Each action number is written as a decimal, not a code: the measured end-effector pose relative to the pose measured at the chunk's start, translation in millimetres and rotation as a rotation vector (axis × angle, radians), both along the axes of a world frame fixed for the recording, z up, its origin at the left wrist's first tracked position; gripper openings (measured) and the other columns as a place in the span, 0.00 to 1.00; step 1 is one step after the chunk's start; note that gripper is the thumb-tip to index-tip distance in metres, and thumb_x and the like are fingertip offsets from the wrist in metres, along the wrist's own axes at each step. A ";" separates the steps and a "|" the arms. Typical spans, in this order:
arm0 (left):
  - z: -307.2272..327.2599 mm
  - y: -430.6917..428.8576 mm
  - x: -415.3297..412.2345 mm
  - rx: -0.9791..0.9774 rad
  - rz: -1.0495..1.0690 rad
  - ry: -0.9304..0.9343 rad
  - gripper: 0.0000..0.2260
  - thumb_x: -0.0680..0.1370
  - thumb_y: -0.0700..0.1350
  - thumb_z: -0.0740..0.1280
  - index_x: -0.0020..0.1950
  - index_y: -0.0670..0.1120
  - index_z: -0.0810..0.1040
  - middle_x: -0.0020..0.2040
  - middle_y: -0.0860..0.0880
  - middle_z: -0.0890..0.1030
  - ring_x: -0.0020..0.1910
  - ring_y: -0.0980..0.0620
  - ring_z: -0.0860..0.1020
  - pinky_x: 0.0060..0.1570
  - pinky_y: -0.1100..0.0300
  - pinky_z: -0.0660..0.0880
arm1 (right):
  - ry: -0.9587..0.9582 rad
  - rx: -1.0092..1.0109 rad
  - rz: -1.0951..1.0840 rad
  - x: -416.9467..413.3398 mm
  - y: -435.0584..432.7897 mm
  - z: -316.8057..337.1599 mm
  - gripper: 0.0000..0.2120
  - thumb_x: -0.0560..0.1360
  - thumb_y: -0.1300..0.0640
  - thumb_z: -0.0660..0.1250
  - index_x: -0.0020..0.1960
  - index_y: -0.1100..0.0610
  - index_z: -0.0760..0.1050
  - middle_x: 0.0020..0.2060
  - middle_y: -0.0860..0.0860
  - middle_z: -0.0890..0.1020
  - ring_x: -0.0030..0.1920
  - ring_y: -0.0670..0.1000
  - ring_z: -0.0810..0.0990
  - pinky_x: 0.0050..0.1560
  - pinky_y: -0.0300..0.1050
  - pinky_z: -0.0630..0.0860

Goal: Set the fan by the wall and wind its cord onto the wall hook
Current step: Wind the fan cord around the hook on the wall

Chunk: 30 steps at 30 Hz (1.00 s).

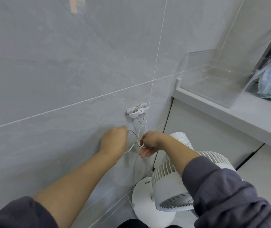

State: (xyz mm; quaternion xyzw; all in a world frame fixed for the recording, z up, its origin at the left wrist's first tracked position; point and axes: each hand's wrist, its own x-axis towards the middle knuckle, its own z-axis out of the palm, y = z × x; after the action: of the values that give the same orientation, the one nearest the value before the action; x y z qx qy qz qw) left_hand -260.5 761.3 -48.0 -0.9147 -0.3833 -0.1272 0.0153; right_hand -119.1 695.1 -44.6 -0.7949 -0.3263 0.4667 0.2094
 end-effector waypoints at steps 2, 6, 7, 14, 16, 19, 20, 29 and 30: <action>-4.0 6.2 -1.5 -0.092 0.080 -0.019 0.08 0.80 0.42 0.59 0.51 0.42 0.77 0.50 0.40 0.81 0.49 0.39 0.80 0.41 0.52 0.73 | 0.094 -0.026 -0.028 -1.3 -1.3 0.9 0.15 0.81 0.66 0.46 0.45 0.61 0.70 0.53 0.64 0.81 0.38 0.53 0.81 0.41 0.42 0.78; -2.0 4.3 -0.3 -0.121 0.078 0.027 0.08 0.78 0.39 0.59 0.52 0.41 0.76 0.52 0.40 0.80 0.51 0.39 0.79 0.42 0.52 0.72 | 0.231 0.029 -0.163 -3.1 4.7 3.9 0.16 0.81 0.65 0.44 0.44 0.60 0.69 0.42 0.61 0.81 0.39 0.56 0.82 0.37 0.42 0.81; -0.6 3.2 -0.1 -0.100 0.074 0.056 0.08 0.77 0.38 0.59 0.53 0.41 0.75 0.52 0.40 0.80 0.51 0.39 0.79 0.40 0.53 0.71 | 0.222 0.038 -0.165 -3.3 6.1 4.2 0.16 0.81 0.65 0.44 0.45 0.61 0.69 0.41 0.61 0.81 0.39 0.56 0.82 0.39 0.43 0.81; 11.1 -10.4 5.4 0.442 -0.319 0.280 0.06 0.65 0.46 0.73 0.40 0.52 0.79 0.39 0.52 0.79 0.40 0.50 0.78 0.38 0.58 0.70 | 0.169 0.057 -0.100 -5.0 9.2 5.6 0.15 0.81 0.67 0.47 0.54 0.68 0.72 0.45 0.63 0.81 0.42 0.56 0.82 0.49 0.46 0.80; 13.7 -8.5 6.9 0.479 -0.335 0.328 0.10 0.55 0.47 0.78 0.26 0.53 0.76 0.26 0.53 0.76 0.28 0.54 0.77 0.32 0.62 0.69 | 0.177 0.070 -0.101 -4.9 8.0 6.1 0.13 0.81 0.68 0.49 0.50 0.67 0.73 0.44 0.63 0.81 0.41 0.56 0.82 0.50 0.46 0.80; 21.0 -9.3 5.3 0.489 -0.244 0.297 0.10 0.54 0.46 0.77 0.26 0.51 0.76 0.22 0.52 0.77 0.24 0.55 0.77 0.30 0.65 0.67 | 0.191 0.074 -0.114 -4.3 2.8 5.1 0.14 0.81 0.68 0.48 0.44 0.64 0.71 0.40 0.60 0.80 0.40 0.55 0.81 0.48 0.45 0.79; 23.3 -7.8 4.4 0.434 -0.216 0.282 0.08 0.59 0.44 0.74 0.33 0.50 0.77 0.26 0.51 0.80 0.27 0.53 0.80 0.30 0.64 0.67 | 0.186 0.061 -0.109 -4.0 0.6 3.4 0.15 0.81 0.67 0.47 0.43 0.63 0.70 0.40 0.59 0.80 0.39 0.54 0.81 0.47 0.45 0.79; 17.3 -2.2 5.4 0.450 -0.217 0.306 0.10 0.76 0.38 0.59 0.55 0.45 0.75 0.55 0.45 0.75 0.56 0.43 0.72 0.53 0.50 0.65 | 0.157 0.110 -0.064 -5.6 3.4 5.7 0.15 0.80 0.68 0.47 0.43 0.63 0.70 0.41 0.60 0.80 0.43 0.56 0.80 0.52 0.47 0.78; 16.1 -3.1 5.9 0.460 -0.274 0.331 0.09 0.76 0.38 0.59 0.53 0.46 0.75 0.53 0.46 0.76 0.55 0.43 0.72 0.54 0.50 0.64 | 0.158 0.120 -0.066 -5.7 4.0 7.2 0.15 0.80 0.69 0.47 0.43 0.63 0.71 0.41 0.60 0.80 0.44 0.57 0.81 0.53 0.47 0.78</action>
State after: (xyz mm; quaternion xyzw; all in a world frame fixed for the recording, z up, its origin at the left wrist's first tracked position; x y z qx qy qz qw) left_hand -254.7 758.2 -31.9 -0.9387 -0.2101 -0.0610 0.2666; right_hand -124.8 699.1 -37.4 -0.7518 -0.3099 0.5006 0.2969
